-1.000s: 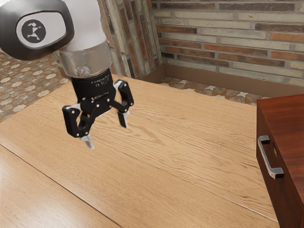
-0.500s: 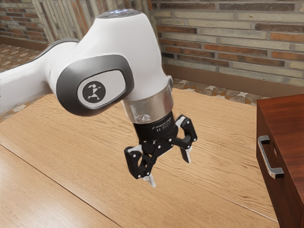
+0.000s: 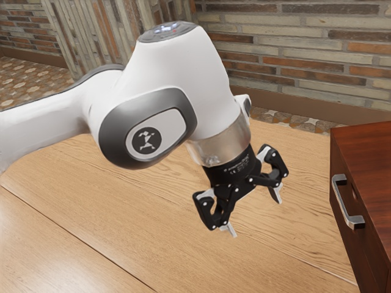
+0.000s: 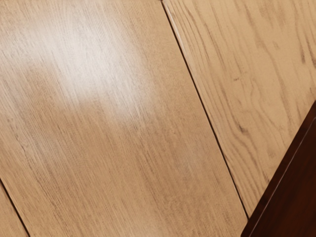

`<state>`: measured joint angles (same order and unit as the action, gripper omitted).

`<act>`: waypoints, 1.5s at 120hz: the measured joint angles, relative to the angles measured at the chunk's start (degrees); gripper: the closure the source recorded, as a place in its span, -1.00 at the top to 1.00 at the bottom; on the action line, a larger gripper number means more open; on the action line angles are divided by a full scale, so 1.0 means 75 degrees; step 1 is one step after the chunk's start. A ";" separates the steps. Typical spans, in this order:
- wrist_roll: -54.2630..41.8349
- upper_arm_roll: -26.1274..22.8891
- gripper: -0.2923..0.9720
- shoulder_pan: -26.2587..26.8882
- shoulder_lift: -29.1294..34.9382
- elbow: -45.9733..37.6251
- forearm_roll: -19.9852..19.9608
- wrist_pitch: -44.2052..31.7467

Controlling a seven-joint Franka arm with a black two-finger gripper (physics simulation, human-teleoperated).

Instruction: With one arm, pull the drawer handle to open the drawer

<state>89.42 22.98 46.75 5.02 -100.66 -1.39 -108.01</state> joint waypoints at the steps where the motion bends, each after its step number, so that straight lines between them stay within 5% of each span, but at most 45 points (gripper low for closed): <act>1: -0.0011 -0.0041 0.54 -0.0050 -0.0012 0.0003 -0.0003 -0.0014; 27: -0.0252 -0.1027 0.54 -0.1111 -0.0258 0.0133 -0.0138 -0.0240; 180: -0.2531 -0.1692 0.54 -0.1726 -0.2043 0.1686 -0.0479 -0.0934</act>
<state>70.44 10.29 33.81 -10.30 -88.01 -4.98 -115.01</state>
